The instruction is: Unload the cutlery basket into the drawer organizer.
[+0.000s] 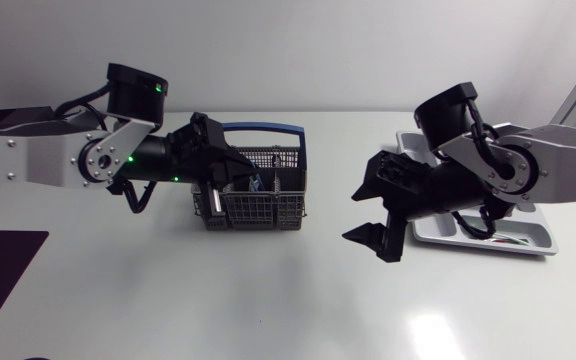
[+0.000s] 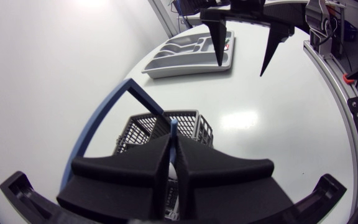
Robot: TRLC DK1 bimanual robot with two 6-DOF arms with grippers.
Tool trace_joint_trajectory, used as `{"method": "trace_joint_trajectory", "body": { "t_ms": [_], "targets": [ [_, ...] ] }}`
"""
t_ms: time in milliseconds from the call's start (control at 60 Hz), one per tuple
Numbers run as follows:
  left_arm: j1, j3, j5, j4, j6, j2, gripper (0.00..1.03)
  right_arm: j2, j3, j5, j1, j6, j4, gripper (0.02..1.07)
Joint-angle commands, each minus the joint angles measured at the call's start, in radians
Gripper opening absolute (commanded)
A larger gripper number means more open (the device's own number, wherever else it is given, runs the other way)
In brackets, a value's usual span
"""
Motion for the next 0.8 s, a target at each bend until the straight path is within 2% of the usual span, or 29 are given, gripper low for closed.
{"method": "trace_joint_trajectory", "body": {
  "t_ms": [0, 117, 350, 600, 783],
  "targets": [
    [0.009, 0.053, 0.013, -0.035, 0.006, -0.055, 0.03, 0.008, 0.024, 0.012, 0.027, 0.038, 0.010, 0.98],
    [0.007, 0.112, 0.013, -0.129, 0.003, -0.101, 0.03, 0.002, 0.038, 0.017, 0.058, 0.057, 0.010, 0.98],
    [-0.011, 0.188, 0.025, -0.250, -0.057, -0.147, 0.03, -0.030, 0.060, 0.017, 0.104, 0.131, 0.039, 0.98],
    [-0.023, 0.319, 0.135, -0.456, -0.233, -0.141, 0.03, -0.075, 0.093, 0.020, 0.157, 0.247, 0.085, 0.98],
    [-0.052, 0.330, 0.218, -0.506, -0.341, -0.106, 0.03, -0.070, 0.120, 0.020, 0.176, 0.318, 0.106, 0.97]
  ]
}}
